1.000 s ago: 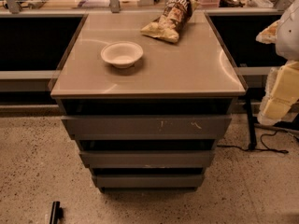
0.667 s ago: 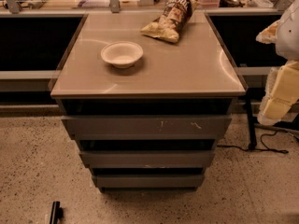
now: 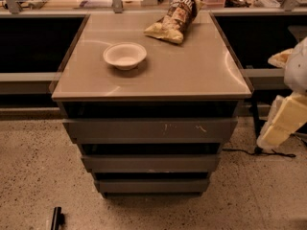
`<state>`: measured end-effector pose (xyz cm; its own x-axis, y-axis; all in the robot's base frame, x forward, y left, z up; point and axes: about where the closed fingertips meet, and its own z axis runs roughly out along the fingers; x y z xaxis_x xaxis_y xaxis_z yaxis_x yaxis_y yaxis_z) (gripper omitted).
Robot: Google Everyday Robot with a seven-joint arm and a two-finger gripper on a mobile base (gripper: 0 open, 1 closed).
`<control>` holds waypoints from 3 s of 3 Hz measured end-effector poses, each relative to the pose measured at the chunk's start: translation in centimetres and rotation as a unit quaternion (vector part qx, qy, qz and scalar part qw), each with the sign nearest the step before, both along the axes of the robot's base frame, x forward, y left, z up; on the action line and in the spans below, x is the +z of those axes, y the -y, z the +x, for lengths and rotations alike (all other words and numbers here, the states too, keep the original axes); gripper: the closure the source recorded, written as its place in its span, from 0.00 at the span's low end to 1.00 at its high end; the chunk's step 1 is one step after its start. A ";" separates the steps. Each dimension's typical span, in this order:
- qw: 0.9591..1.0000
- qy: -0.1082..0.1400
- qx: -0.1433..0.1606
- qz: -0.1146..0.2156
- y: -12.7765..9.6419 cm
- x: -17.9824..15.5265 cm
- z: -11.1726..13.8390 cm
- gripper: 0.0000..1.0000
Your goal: Open middle drawer
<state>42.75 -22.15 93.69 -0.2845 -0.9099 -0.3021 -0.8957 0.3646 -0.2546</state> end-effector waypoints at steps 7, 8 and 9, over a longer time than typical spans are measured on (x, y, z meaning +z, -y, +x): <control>0.962 0.008 -0.162 0.220 0.4 -24.0 -3.2 0.42; 0.962 0.008 -0.162 0.220 0.4 -24.0 -3.2 0.65; 0.960 0.010 -0.170 0.224 0.5 -24.3 -3.0 0.89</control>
Offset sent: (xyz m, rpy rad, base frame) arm -0.0125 -0.0085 -0.0451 0.0291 -0.0024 -0.0831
